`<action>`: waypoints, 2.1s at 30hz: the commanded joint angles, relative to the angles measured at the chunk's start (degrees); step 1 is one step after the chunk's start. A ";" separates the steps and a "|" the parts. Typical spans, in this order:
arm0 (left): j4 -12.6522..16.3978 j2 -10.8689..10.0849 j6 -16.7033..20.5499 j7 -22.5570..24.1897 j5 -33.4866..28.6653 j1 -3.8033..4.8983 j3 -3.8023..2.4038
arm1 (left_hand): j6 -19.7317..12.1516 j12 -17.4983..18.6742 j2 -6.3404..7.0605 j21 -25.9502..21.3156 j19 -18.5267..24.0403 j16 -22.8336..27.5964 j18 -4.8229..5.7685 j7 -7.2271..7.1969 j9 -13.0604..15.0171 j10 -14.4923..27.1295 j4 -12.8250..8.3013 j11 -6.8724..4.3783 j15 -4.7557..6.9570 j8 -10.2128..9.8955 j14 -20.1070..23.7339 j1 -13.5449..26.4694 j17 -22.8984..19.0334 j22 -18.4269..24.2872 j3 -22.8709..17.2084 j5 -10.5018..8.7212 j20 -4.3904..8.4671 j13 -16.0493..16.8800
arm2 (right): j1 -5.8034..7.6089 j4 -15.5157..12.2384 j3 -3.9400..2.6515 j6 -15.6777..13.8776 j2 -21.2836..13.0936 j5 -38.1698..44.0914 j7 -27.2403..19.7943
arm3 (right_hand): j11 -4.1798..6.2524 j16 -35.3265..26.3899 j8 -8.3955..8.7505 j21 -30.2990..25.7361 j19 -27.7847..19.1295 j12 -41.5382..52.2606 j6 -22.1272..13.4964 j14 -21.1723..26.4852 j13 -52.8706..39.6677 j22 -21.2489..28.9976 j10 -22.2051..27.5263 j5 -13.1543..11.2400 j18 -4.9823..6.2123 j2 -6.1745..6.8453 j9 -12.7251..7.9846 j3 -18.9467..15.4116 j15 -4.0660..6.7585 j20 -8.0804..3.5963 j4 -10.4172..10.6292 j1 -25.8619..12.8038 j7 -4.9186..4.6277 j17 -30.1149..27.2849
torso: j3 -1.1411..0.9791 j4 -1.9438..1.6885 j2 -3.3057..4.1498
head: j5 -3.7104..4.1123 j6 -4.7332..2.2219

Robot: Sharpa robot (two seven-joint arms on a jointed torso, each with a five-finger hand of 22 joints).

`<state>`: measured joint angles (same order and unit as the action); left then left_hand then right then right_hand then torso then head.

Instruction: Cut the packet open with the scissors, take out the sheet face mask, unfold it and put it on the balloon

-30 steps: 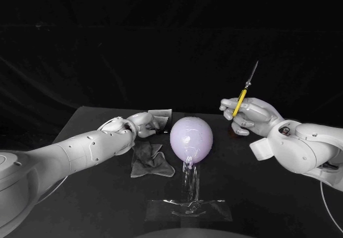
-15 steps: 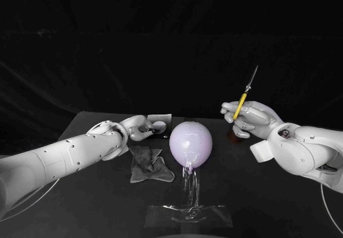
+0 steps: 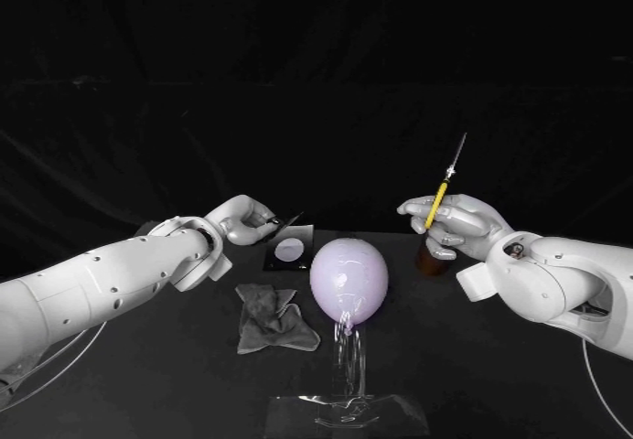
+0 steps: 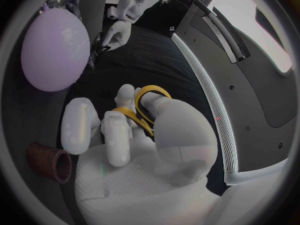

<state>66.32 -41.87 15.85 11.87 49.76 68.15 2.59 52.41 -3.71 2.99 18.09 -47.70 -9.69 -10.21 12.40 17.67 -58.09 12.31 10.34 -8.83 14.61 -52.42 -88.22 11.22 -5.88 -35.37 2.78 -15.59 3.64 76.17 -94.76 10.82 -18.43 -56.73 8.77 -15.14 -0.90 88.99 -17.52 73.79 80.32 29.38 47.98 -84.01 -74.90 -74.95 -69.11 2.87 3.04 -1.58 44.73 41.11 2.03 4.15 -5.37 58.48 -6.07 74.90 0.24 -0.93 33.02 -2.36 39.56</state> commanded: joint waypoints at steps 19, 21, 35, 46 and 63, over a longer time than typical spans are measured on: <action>13.00 -3.95 -26.95 13.87 -54.87 4.43 -0.58 | 0.84 -0.10 -1.51 1.44 -1.86 -0.56 -0.23 -0.71 0.92 -2.77 -0.37 -0.76 0.65 1.29 -2.22 2.64 0.19 -0.43 -1.77 0.01 1.01 0.02 | -0.61 3.67 -0.05 -0.38 3.77 3.81 -2.30 | -1.83 1.01 9.08 4.77 2.57 57.43 -2.86 -5.99 -12.98 -8.87 -20.27 -0.10 -0.15 3.81 -9.15 -4.79 -0.66 0.74 -6.04 5.99 -1.57 15.10 | -0.07 0.02 0.13 | 3.05 -5.09; 13.51 -3.89 -28.05 13.97 -56.29 4.47 -0.59 | 0.76 -0.04 -1.58 1.35 -1.76 -0.48 -0.21 -0.71 0.99 -2.80 -0.36 -0.77 0.64 1.32 -2.17 2.80 0.17 -0.37 -1.84 0.01 0.99 0.00 | -0.65 3.68 -0.05 -0.36 3.98 3.84 -2.54 | -1.46 1.01 9.80 4.87 2.61 57.40 -3.57 -5.99 -12.95 -8.94 -20.26 -0.12 -0.16 4.41 -9.68 -5.25 -0.40 0.61 -6.29 6.14 -1.24 15.10 | -0.09 0.01 0.12 | 3.23 -5.40; 14.01 -2.44 -31.54 13.33 -58.43 4.52 -0.61 | -0.09 0.15 -1.91 2.34 -4.38 -0.22 -0.43 -0.64 1.78 -2.57 -1.20 -0.75 0.84 1.64 -2.77 3.64 0.20 -0.50 -2.51 0.02 1.81 -0.05 | -0.71 1.38 -0.13 -0.25 4.15 3.55 -3.78 | 0.64 1.01 14.17 4.96 2.63 56.84 -12.55 -5.99 -12.57 -9.13 -20.18 -0.10 -0.20 6.04 -15.69 -9.22 1.43 -1.08 -6.60 7.42 -0.19 15.10 | -0.20 0.07 0.04 | 6.32 -6.04; 13.55 -2.03 -31.93 12.72 -57.05 4.51 -0.60 | -0.03 0.08 -1.97 2.33 -4.63 -0.32 -0.37 -0.66 2.03 -2.81 -1.38 -0.82 0.96 1.86 -3.19 3.79 0.27 -0.41 -2.65 0.02 1.95 -0.02 | -0.47 -2.55 -0.32 -0.47 2.75 1.77 -4.31 | 0.19 1.01 14.60 4.57 2.42 56.15 -18.81 -5.99 -12.11 -9.01 -20.08 -0.10 -0.16 6.28 -19.92 -12.40 1.22 -1.14 -5.97 7.70 -0.63 15.10 | -0.10 -0.01 0.02 | 7.25 -5.98; 13.49 -2.26 -33.12 11.71 -56.20 4.51 -0.59 | 0.02 0.04 -1.96 2.32 -4.84 -0.38 -0.37 -0.68 2.25 -3.06 -1.53 -0.88 1.04 2.06 -3.52 3.92 0.32 -0.35 -2.74 0.01 2.06 0.00 | 0.27 -1.79 -0.41 -1.55 3.54 0.78 -4.44 | -0.51 1.00 14.47 4.47 2.37 55.80 -19.12 -5.99 -11.87 -8.98 -20.02 -0.10 -0.17 5.88 -20.32 -13.18 0.73 -0.85 -5.77 8.09 -0.89 15.08 | 0.01 -0.18 0.08 | 7.51 -6.07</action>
<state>79.63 -44.15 -15.56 23.51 -6.79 72.54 2.09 52.37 -3.72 1.62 20.08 -52.22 -9.92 -10.12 11.59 19.38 -60.75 10.95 9.32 -7.89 16.42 -55.61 -84.49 11.47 -6.32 -37.79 2.50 -13.52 3.65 76.38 -96.76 10.47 -19.86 -53.30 9.95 -18.52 -1.22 89.75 -3.17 78.43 82.87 29.60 46.80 -84.14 -74.94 -74.92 -68.81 2.87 2.95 4.37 24.37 28.27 3.18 3.18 -11.15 66.19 -4.90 74.95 0.23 -1.10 33.09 5.16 33.44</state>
